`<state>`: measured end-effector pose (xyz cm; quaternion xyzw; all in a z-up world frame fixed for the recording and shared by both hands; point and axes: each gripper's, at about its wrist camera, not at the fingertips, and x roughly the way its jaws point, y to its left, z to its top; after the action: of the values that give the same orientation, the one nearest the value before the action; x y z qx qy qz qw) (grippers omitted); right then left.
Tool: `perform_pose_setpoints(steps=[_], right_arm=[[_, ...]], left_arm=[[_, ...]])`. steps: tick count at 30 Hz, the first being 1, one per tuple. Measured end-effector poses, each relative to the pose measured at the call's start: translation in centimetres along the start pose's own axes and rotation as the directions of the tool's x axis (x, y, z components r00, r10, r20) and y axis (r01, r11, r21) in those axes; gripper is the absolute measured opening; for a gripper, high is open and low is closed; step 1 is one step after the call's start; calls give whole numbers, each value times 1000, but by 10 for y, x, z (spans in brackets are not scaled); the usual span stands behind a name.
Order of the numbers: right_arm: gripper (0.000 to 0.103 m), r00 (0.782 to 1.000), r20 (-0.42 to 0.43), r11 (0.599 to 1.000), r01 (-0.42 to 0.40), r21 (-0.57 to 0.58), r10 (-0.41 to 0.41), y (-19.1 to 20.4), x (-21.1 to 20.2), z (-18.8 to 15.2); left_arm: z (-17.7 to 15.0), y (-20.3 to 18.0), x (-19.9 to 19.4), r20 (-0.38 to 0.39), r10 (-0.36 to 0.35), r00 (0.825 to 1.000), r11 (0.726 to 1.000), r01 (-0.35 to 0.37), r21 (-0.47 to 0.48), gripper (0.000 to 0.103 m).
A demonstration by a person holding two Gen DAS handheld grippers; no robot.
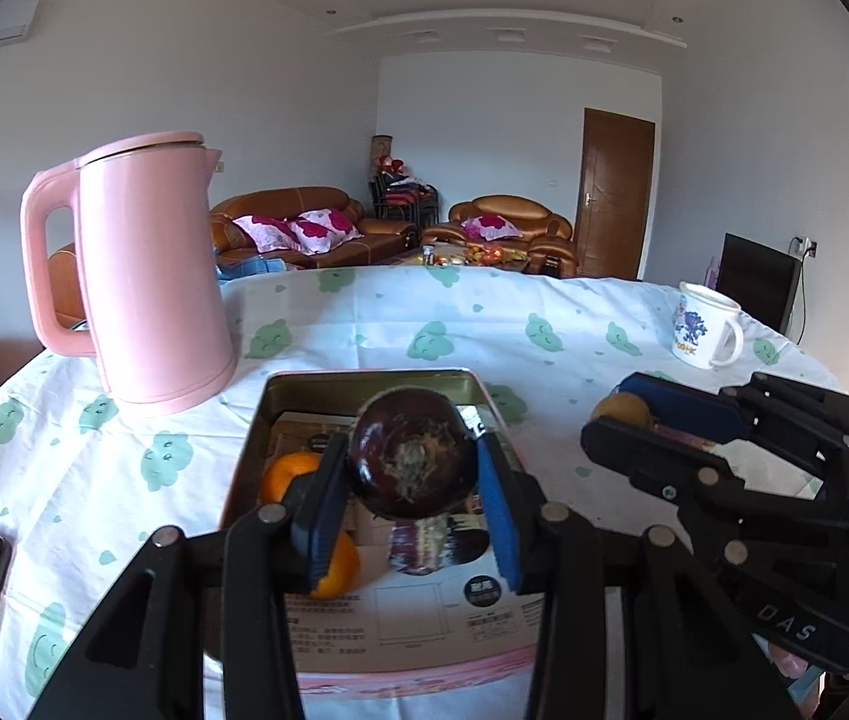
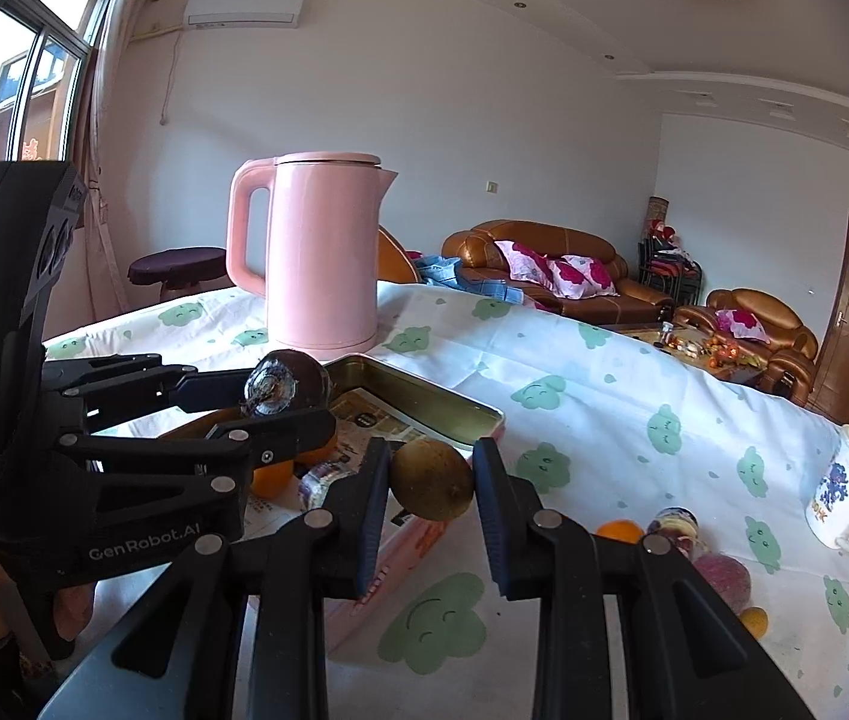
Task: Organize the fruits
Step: 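Lower the dark fruit into the tin box with the left tool while the right drops its fruit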
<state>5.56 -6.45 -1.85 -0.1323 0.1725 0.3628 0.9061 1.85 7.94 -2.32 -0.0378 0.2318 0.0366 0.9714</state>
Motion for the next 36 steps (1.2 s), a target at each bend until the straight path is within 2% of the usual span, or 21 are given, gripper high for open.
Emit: perform_pose_setpoints(steps=[17,36], right_arm=[[30,998,-31,998,-52,-31,51,25,20,4],[30,991,-105,993,-92,-69,84,37,38,1]], left_arm=[[-5,28,4,-44,56,997,998,-57,-31,43],[-7,39,13,-115,55,992,997,-60,-47,43]])
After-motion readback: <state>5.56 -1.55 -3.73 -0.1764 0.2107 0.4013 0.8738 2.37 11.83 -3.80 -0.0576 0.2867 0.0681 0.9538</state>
